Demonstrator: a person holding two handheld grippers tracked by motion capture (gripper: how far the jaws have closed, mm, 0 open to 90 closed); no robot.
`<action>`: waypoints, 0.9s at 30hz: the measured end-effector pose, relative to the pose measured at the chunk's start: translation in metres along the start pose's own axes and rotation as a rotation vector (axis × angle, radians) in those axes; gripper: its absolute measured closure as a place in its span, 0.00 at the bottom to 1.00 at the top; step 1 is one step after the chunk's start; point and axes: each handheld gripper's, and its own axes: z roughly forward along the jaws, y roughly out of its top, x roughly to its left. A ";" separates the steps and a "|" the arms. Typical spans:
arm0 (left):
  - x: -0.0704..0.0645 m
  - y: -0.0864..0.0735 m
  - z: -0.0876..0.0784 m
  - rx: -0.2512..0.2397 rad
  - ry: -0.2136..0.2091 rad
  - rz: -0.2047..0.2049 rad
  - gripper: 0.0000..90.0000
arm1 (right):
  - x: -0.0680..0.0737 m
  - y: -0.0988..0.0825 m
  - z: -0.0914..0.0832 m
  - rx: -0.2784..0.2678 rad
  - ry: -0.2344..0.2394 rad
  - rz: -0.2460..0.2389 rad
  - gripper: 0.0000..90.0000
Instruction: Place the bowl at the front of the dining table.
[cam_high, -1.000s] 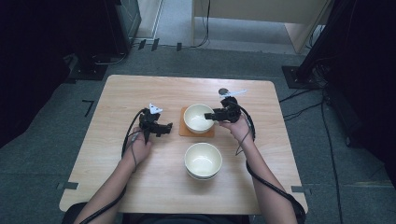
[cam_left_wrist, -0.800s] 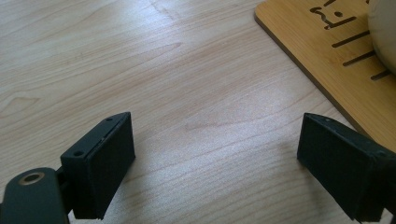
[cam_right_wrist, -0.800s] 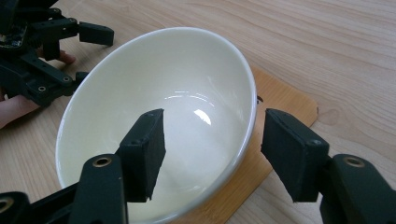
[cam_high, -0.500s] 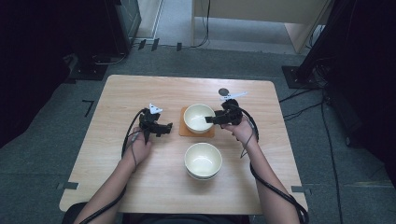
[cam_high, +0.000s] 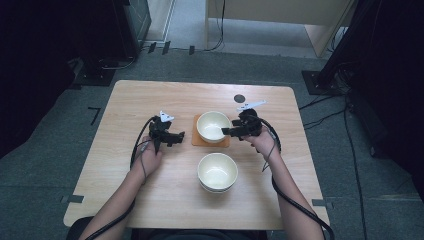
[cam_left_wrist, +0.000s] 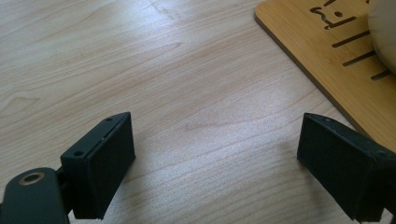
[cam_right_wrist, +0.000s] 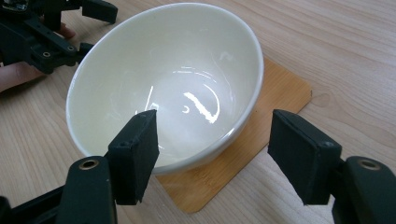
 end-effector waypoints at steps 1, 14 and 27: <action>0.000 0.000 0.000 0.000 0.000 0.000 0.12 | 0.001 -0.001 -0.001 0.002 0.001 0.005 0.36; 0.000 0.000 0.000 -0.001 0.001 -0.001 0.12 | -0.001 -0.005 -0.017 -0.022 0.007 0.000 0.33; 0.000 0.000 0.000 0.001 0.001 0.000 0.12 | -0.005 -0.010 -0.028 -0.015 -0.003 -0.032 0.33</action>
